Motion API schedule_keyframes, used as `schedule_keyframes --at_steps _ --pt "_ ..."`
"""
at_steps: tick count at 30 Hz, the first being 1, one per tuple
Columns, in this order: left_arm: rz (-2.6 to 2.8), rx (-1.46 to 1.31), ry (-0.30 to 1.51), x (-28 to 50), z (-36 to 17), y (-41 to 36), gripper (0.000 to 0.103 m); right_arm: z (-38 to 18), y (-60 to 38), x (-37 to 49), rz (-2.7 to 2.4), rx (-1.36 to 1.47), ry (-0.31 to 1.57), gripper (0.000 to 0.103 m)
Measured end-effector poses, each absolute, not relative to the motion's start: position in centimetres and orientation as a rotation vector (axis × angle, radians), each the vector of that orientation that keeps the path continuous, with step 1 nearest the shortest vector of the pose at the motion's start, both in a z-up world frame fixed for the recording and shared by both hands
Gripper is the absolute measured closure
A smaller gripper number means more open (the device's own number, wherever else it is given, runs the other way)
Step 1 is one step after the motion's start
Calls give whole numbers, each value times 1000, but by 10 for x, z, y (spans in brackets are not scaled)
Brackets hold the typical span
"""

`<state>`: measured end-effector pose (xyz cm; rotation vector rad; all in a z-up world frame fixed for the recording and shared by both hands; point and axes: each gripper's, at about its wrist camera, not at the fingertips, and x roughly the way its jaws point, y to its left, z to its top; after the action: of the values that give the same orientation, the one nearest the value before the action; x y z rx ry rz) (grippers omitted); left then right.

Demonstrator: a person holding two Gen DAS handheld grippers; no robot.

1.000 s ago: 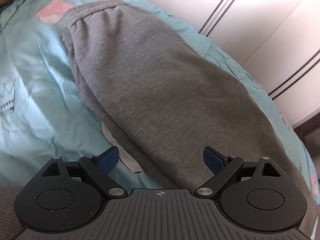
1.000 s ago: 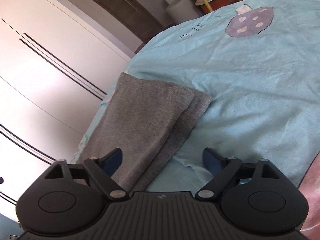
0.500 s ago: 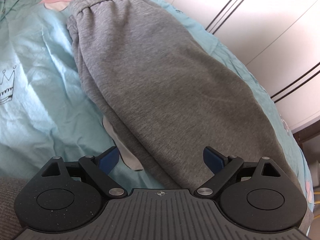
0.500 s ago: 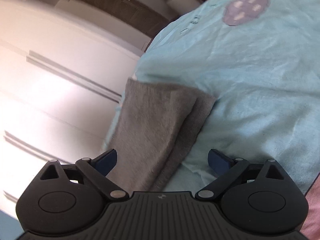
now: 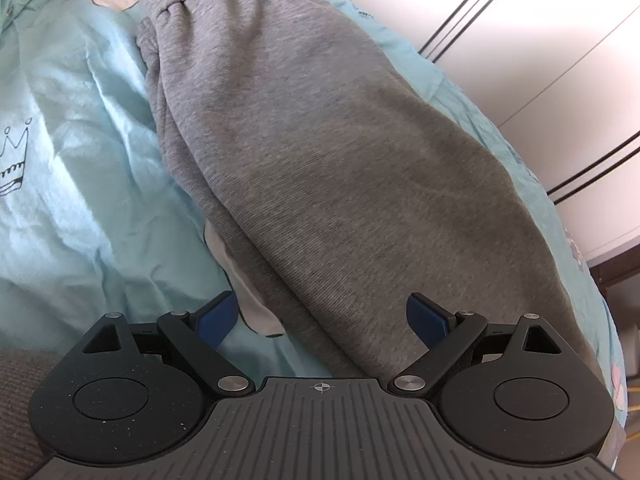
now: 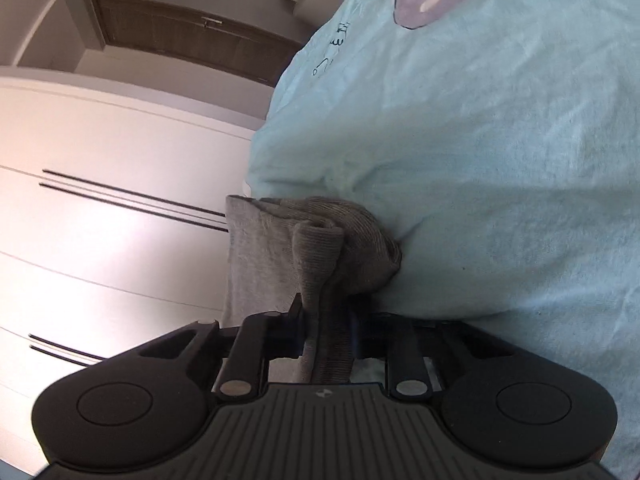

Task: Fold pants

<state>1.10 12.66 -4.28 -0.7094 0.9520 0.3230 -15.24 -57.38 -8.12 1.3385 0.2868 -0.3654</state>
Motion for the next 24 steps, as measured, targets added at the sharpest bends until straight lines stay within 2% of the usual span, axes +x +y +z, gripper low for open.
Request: schedule_keyframes --at_steps 1,3,6,9,11,14,17,22,23,24 --pt "323 -711 955 11 -43 127 8 -82 -574 -155 -361 1354 271 81" --pt "327 -708 961 13 -44 126 8 -83 -576 -157 -340 1384 248 69" --pt "328 -713 960 13 -44 126 8 -71 -576 -159 -397 1352 283 61" --pt "331 -727 959 12 -45 128 8 -54 -569 -168 -455 1211 298 41" --pt "331 -726 965 12 -46 128 8 -45 -565 -173 -524 1135 322 37" --pt "329 -721 966 13 -46 128 8 -42 -563 -172 -520 1085 355 26" --pt "327 -713 973 15 -47 127 8 -45 -564 -164 -500 1057 346 23" --pt "325 -727 969 14 -47 128 8 -53 -569 -136 -374 1079 335 25" --pt "325 -732 969 13 -47 129 8 -58 -571 -122 -352 1104 350 39" --pt "326 -736 970 13 -47 130 8 -61 -571 -115 -339 1136 372 58"
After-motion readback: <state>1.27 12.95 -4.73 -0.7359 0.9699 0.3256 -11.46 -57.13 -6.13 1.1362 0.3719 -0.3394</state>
